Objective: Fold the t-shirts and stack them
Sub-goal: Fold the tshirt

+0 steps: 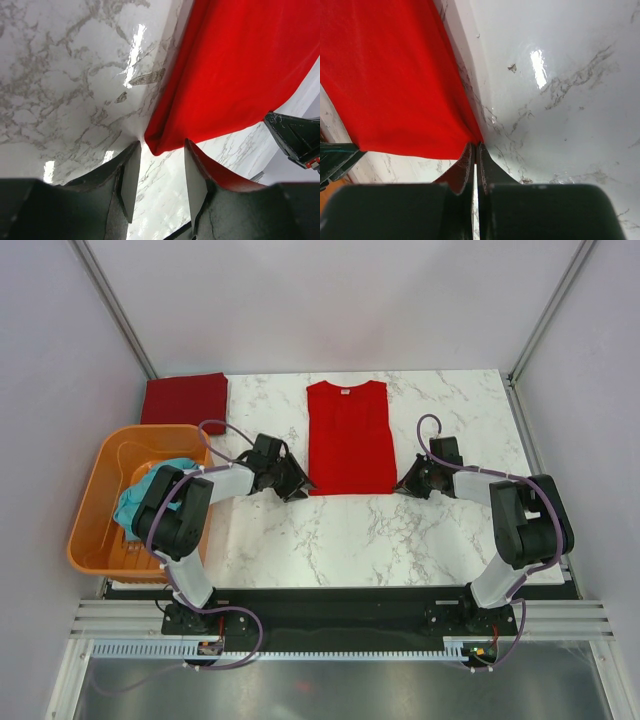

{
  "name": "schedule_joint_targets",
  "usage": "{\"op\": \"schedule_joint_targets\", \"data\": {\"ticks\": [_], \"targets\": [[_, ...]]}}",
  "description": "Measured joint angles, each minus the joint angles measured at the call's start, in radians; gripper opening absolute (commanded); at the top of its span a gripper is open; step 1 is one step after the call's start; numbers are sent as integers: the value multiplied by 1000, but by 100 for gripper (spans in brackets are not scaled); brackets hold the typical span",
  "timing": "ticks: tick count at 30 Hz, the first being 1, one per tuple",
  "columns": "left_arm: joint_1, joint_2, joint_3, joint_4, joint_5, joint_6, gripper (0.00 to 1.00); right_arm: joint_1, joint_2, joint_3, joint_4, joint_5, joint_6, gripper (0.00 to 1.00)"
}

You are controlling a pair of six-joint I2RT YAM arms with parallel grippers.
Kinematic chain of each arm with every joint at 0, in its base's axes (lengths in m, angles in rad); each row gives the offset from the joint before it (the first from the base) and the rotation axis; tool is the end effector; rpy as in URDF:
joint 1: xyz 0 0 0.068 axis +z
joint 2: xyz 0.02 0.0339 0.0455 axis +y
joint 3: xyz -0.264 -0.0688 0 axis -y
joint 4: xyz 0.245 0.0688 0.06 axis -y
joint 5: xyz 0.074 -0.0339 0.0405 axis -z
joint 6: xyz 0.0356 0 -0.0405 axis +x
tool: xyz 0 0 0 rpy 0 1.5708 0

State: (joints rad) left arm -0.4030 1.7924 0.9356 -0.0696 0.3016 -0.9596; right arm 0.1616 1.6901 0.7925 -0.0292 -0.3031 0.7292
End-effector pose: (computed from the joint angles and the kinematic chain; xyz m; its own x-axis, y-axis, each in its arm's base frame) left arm 0.3166 -0.1465 0.1388 -0.8631 -0.4821 -0.1502 -0.2932 0.7207 -0.6282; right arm 0.3101 0.0613 0.1351 -0.8087 0.5125 -0.2887 0.2795 0.7667 0.5780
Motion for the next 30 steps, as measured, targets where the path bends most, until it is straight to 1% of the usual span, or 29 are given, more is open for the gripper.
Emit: {"op": "schedule_joint_targets", "data": {"ticks": [4, 8, 10, 11, 13, 14, 16, 22, 30], "targets": [[3, 0, -7, 5, -4, -13, 41, 0, 0, -3, 5, -3, 0, 2], [3, 6, -9, 6, -11, -19, 28, 0, 0, -5, 11, -6, 0, 2], [4, 14, -9, 13, -8, -20, 26, 0, 0, -5, 11, -6, 0, 2], [5, 16, -9, 19, -4, -20, 20, 0, 0, -5, 11, -6, -1, 1], [4, 22, -9, 25, -2, -20, 13, 0, 0, -5, 12, -6, -4, 0], [5, 24, -9, 28, 0, -20, 7, 0, 0, -5, 12, -6, -5, 0], [4, 25, -9, 32, 6, -19, 2, 0, 0, -7, 14, -8, -8, 0], [4, 6, -36, 45, 13, -19, 2, 0, -27, -24, -7, -6, -20, 0], [-19, -151, -167, 32, 19, -20, 2, 10, -161, -100, -131, 5, -37, 0]]}}
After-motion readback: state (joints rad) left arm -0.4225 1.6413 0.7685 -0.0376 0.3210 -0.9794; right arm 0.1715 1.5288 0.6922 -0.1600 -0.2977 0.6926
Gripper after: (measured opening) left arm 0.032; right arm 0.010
